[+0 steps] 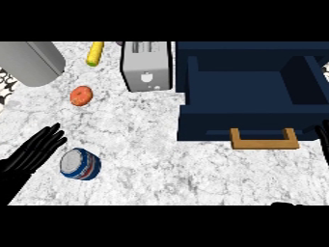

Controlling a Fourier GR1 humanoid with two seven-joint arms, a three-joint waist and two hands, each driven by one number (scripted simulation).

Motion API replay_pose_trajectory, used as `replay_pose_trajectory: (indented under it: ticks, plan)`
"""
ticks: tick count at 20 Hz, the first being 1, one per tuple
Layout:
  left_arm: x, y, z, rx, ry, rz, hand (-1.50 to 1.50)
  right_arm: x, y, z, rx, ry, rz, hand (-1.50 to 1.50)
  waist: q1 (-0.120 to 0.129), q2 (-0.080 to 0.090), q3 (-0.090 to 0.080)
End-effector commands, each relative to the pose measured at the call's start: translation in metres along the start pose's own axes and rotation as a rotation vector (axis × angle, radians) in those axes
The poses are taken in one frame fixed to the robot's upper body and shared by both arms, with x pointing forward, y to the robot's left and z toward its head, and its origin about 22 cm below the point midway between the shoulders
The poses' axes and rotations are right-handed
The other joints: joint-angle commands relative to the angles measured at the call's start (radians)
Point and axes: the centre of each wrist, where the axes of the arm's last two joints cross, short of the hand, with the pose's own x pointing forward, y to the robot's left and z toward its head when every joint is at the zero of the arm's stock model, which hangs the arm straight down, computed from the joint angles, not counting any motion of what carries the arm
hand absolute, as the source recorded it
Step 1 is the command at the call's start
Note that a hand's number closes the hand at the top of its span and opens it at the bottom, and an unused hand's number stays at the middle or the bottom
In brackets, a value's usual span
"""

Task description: Pick up the can, place it into the drawer and close the drawer

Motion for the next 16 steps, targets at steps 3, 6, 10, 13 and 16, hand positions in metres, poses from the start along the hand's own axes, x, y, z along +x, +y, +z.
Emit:
replay_pose_trajectory:
  ticks: [3, 6, 10, 13, 16]
  plan:
    - [-0.031, 0.0, 0.003, 0.006, 0.013, -0.001, -1.5, -0.001, 0.002, -0.003, 0.014, 0.019, 0.012, -1.5, 0.001, 0.0, 0.0]
    - [-0.034, 0.005, -0.012, 0.031, 0.024, 0.02, -1.5, -0.013, -0.01, 0.009, 0.024, 0.017, 0.024, -1.5, -0.001, 0.0, 0.0]
    - [-0.034, 0.019, -0.011, 0.042, 0.036, -0.021, -1.5, -0.032, -0.006, -0.002, -0.003, 0.006, 0.004, -1.5, 0.001, 0.0, 0.0]
    - [-0.076, 0.021, -0.008, 0.056, 0.039, -0.005, -1.5, -0.02, -0.033, -0.005, -0.01, -0.004, 0.007, -1.5, -0.001, 0.001, 0.0]
    - [-0.086, 0.028, 0.0, 0.071, 0.037, -0.032, -1.5, -0.011, -0.008, 0.006, 0.013, 0.002, 0.012, -1.5, -0.001, 0.0, 0.0]
